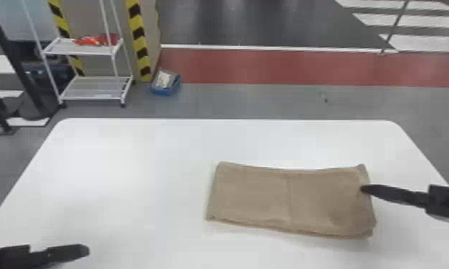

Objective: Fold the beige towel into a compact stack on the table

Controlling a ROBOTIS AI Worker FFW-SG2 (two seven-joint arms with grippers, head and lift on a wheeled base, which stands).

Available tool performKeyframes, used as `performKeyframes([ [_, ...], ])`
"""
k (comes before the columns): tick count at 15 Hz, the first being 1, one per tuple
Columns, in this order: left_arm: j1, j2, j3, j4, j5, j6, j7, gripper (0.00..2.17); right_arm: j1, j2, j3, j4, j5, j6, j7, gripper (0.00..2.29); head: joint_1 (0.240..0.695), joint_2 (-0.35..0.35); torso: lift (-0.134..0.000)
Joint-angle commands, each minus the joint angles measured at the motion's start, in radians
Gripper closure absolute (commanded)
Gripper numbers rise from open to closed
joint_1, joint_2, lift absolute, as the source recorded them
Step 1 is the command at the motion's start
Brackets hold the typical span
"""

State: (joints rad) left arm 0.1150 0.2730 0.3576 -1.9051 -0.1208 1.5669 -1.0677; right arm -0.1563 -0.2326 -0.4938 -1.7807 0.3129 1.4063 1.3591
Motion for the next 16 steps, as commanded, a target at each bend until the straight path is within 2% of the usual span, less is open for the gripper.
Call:
performKeyframes([
  [1,0.0,-0.003,0.001,0.014,-0.002,0.004,0.0,0.09,-0.019,-0.004,0.003,0.026,0.008,-0.005,0.008,0.54,0.695,-0.053,-0.124],
  [2,0.002,-0.003,0.001,0.015,-0.002,0.004,0.0,0.09,-0.011,-0.004,0.006,0.024,0.009,-0.005,0.008,0.05,0.695,-0.056,-0.124],
  [3,0.002,-0.003,0.001,0.015,-0.002,0.004,0.0,0.09,-0.003,-0.004,0.006,0.023,0.009,-0.017,0.008,0.0,0.695,-0.057,-0.124],
  [8,0.002,-0.005,-0.002,0.018,-0.003,0.004,0.002,0.09,0.038,-0.042,-0.009,0.006,0.012,-0.023,0.008,0.05,0.695,-0.07,-0.124],
  [10,-0.003,-0.005,-0.005,0.017,-0.005,0.004,0.002,0.09,0.043,-0.039,0.006,0.006,0.038,-0.048,0.008,0.07,0.695,-0.089,-0.124],
  [12,-0.003,-0.005,-0.005,0.015,-0.005,0.004,0.0,0.09,0.043,-0.021,0.04,0.017,0.078,-0.088,0.008,0.07,0.695,-0.095,-0.124],
  [16,0.0,-0.003,0.015,0.015,-0.003,0.004,-0.009,0.09,0.023,0.018,0.123,0.061,0.175,-0.149,0.008,0.1,0.695,-0.065,-0.124],
])
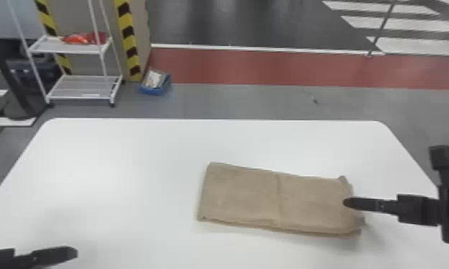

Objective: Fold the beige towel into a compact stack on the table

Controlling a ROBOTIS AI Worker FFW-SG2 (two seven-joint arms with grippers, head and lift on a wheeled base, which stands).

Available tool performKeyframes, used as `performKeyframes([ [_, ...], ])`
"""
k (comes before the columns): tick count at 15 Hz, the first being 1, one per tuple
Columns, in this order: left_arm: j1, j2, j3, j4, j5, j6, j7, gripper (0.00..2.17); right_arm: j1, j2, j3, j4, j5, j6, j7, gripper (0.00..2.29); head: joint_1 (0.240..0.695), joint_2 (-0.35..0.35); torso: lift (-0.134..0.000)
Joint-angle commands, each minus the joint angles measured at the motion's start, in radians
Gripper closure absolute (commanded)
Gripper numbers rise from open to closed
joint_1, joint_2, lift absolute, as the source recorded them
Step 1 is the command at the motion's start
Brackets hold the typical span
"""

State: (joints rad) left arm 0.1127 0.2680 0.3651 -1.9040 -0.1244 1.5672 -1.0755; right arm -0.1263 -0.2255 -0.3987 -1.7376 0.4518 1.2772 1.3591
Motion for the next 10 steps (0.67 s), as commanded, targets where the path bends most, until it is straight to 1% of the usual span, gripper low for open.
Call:
performKeyframes([
  [1,0.005,0.003,0.015,0.014,0.0,0.004,-0.003,0.09,-0.012,0.012,0.043,0.032,0.056,-0.032,0.008,0.1,0.695,-0.055,-0.124],
  [2,0.005,0.005,0.018,0.016,0.002,0.004,-0.004,0.09,-0.013,0.012,0.049,0.036,0.065,-0.038,0.008,0.1,0.695,-0.038,-0.124],
  [5,0.009,0.008,0.023,0.02,0.003,0.004,-0.003,0.09,-0.018,0.006,0.035,0.035,0.068,-0.023,0.008,0.1,0.695,-0.023,-0.124],
  [7,0.009,0.008,0.02,0.022,0.003,0.004,0.002,0.09,-0.015,-0.006,0.029,0.032,0.071,-0.017,0.008,0.1,0.695,-0.023,-0.124],
  [8,0.007,0.008,0.017,0.022,0.003,0.004,0.002,0.09,-0.013,-0.008,0.032,0.032,0.08,-0.017,0.008,0.12,0.695,-0.033,-0.124],
  [9,0.004,0.008,0.014,0.022,0.003,0.004,0.002,0.09,-0.01,-0.005,0.041,0.033,0.085,-0.017,0.008,0.12,0.695,-0.039,-0.124],
  [10,0.001,0.008,0.012,0.02,0.003,0.004,0.0,0.09,-0.009,0.006,0.047,0.035,0.088,-0.017,0.008,0.13,0.695,-0.043,-0.124],
])
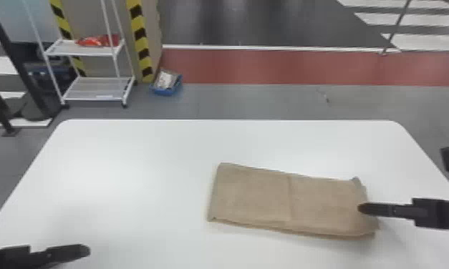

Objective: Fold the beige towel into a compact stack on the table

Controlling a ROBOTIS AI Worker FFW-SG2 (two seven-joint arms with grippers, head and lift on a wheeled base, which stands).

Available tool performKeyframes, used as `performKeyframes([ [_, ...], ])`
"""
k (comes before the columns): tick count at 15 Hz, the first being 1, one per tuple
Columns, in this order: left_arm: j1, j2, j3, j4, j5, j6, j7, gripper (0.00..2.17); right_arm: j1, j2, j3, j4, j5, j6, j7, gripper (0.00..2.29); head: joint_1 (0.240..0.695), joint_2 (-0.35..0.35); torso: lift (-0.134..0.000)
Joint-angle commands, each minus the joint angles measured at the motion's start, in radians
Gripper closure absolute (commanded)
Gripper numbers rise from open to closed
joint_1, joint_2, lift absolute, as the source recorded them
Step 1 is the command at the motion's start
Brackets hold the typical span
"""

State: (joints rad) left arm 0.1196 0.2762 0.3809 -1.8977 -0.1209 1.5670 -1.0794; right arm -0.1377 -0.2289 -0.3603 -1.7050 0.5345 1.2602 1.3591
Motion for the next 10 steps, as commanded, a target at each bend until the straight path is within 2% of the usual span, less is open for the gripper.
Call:
performKeyframes([
  [1,-0.006,-0.002,-0.005,0.012,-0.002,0.004,0.003,0.09,0.001,0.016,0.021,0.004,0.008,0.0,0.008,0.17,0.695,-0.045,-0.124],
  [3,-0.006,-0.002,-0.003,0.009,-0.003,0.004,-0.002,0.09,-0.006,0.016,0.052,0.018,0.032,-0.003,0.008,0.31,0.695,-0.032,-0.124],
  [6,-0.002,0.0,0.006,0.008,-0.003,0.004,-0.005,0.09,-0.013,0.02,0.052,0.019,0.03,-0.006,0.008,0.81,0.695,-0.018,-0.124],
  [8,-0.002,0.0,0.007,0.008,-0.003,0.004,-0.005,0.09,-0.013,0.019,0.047,0.019,0.027,-0.018,0.008,1.23,0.695,-0.01,-0.124],
  [10,-0.002,0.0,0.007,0.003,-0.003,0.004,-0.007,0.09,-0.013,0.019,0.041,0.019,0.019,-0.031,0.008,1.38,0.695,-0.009,-0.124],
])
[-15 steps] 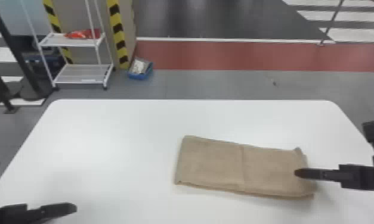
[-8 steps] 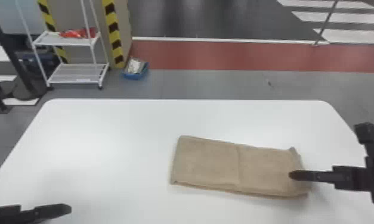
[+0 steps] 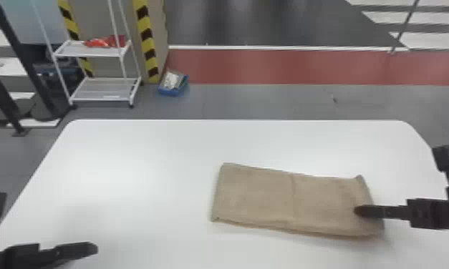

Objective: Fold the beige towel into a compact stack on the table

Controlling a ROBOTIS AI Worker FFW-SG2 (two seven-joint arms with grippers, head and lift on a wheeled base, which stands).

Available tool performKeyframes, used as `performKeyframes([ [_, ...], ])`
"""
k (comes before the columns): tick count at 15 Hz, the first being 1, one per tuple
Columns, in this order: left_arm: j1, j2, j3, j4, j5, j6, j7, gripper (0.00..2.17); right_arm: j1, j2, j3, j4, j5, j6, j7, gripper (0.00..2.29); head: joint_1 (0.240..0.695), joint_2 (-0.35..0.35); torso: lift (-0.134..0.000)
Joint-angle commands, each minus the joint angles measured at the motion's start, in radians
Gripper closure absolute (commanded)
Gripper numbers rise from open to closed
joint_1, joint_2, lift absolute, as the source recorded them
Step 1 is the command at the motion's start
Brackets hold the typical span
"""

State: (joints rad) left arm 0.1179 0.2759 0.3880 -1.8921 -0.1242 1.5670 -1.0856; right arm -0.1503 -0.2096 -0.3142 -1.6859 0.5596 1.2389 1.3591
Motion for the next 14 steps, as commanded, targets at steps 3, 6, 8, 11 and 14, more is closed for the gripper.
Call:
performKeyframes([
  [3,0.0,0.0,0.009,-0.044,0.0,0.004,-0.008,0.09,0.0,-0.001,-0.025,-0.002,-0.027,-0.009,0.008,1.51,0.695,-0.011,-0.124],
  [6,0.014,-0.006,0.038,-0.107,0.009,0.004,-0.031,0.09,0.009,0.007,-0.045,-0.031,-0.073,0.0,0.008,1.51,0.695,-0.013,-0.124],
  [8,0.029,-0.008,0.058,-0.154,0.011,0.004,-0.033,0.09,0.011,0.01,-0.062,-0.061,-0.096,0.021,0.008,1.51,0.695,-0.01,-0.124],
  [11,0.052,-0.014,0.091,-0.216,0.032,0.004,-0.034,0.09,0.011,0.01,-0.088,-0.118,-0.136,0.08,0.008,1.51,0.695,0.002,-0.124],
  [14,0.097,-0.08,0.175,-0.298,0.136,-0.046,0.053,0.09,0.011,0.013,-0.091,-0.179,-0.167,0.15,0.008,1.51,0.695,0.005,-0.124],
])
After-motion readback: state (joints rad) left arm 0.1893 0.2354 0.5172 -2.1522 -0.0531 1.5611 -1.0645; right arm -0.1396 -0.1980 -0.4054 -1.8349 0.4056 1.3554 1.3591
